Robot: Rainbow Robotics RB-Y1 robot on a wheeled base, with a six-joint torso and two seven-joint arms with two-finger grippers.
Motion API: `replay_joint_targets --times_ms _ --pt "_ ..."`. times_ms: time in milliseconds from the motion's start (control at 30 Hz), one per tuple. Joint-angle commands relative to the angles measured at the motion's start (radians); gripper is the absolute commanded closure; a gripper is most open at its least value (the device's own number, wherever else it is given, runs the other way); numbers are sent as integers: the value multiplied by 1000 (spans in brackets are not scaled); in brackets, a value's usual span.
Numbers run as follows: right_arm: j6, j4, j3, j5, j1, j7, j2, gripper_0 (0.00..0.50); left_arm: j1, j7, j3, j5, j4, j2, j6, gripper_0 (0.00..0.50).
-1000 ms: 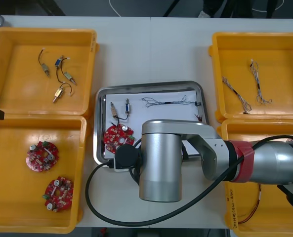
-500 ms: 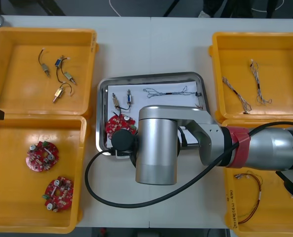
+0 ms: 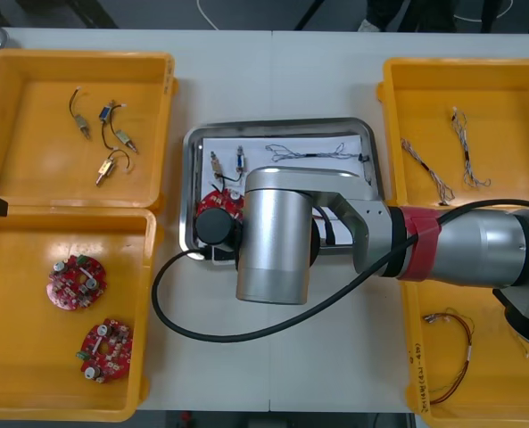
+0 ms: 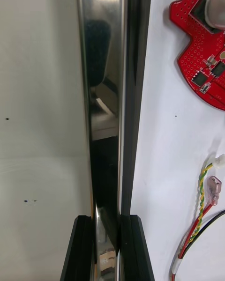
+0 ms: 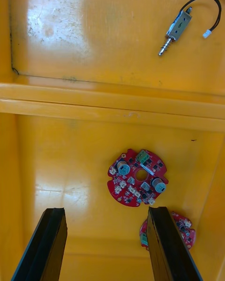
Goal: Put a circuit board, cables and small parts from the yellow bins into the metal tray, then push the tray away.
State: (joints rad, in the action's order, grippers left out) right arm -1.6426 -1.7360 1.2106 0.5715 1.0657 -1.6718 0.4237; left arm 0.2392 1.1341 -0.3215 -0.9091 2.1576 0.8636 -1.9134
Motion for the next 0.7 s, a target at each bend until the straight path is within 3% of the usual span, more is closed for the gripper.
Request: replay_joint_targets --times_ms 33,700 --pt "21 13 -13 7 51 15 -28 500 -12 61 -30 10 2 -9 -6 0" --pt "110 58 -31 -7 76 4 -28 500 -12 61 -30 10 2 -9 -6 0"
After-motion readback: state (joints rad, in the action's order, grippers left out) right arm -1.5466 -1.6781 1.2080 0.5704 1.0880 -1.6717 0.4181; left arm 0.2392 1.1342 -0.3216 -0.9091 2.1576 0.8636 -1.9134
